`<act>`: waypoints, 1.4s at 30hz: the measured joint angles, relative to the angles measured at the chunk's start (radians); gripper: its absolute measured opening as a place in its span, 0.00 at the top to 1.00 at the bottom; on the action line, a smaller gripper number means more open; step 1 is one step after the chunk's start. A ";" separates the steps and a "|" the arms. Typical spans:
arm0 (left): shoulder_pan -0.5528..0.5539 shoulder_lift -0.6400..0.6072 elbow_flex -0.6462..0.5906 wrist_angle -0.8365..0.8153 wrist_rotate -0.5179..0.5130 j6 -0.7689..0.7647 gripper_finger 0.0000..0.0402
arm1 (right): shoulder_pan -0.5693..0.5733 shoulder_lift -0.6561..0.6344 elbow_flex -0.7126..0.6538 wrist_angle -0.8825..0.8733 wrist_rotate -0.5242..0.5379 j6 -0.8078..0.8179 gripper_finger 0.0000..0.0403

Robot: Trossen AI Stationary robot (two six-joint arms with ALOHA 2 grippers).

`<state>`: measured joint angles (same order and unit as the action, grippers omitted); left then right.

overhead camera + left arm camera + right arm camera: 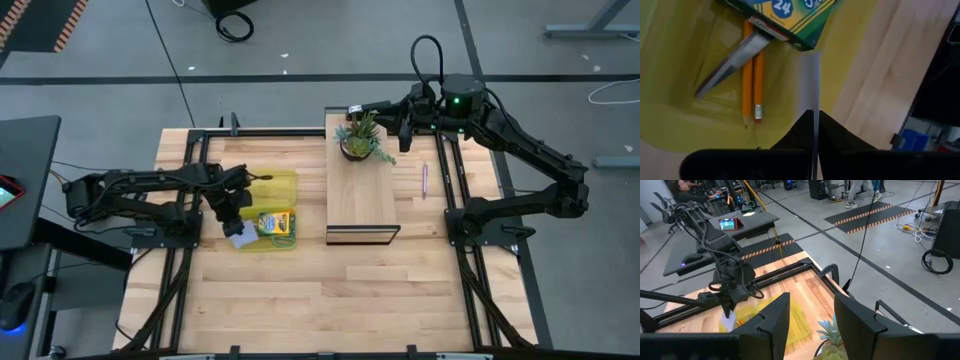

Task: Pack school essentials
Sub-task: Put the white sticky note into the yellow supply box

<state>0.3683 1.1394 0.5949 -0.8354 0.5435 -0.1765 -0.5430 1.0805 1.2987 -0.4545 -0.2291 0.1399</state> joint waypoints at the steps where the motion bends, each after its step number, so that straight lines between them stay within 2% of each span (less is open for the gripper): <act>1: 0.000 -0.001 0.000 0.003 0.002 -0.015 0.96 | 0.000 0.000 0.000 0.000 0.000 0.001 0.60; 9: -0.019 -0.001 0.037 0.016 0.009 -0.014 0.99 | 0.000 0.000 0.000 0.001 0.000 0.001 0.60; 14: -0.052 -0.001 0.071 0.009 -0.027 -0.021 0.98 | 0.000 0.000 0.000 0.001 0.000 0.001 0.60; 25: -0.172 0.000 0.215 -0.162 -0.319 0.030 0.98 | 0.000 0.000 0.000 0.001 0.000 0.000 0.60; 29: -0.262 0.003 0.235 -0.195 -0.435 0.010 0.99 | 0.000 0.000 0.000 0.001 0.000 0.004 0.60; 37: -0.444 0.147 0.302 -0.260 -0.696 -0.124 0.99 | 0.000 0.000 0.000 0.001 0.000 0.006 0.60; 42: -0.520 0.224 0.315 -0.265 -0.762 -0.198 0.98 | 0.003 0.000 0.000 0.004 -0.005 -0.001 0.60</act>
<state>-0.1519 1.3631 0.9096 -1.1007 -0.2184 -0.3740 -0.5404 1.0805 1.2987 -0.4501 -0.2337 0.1392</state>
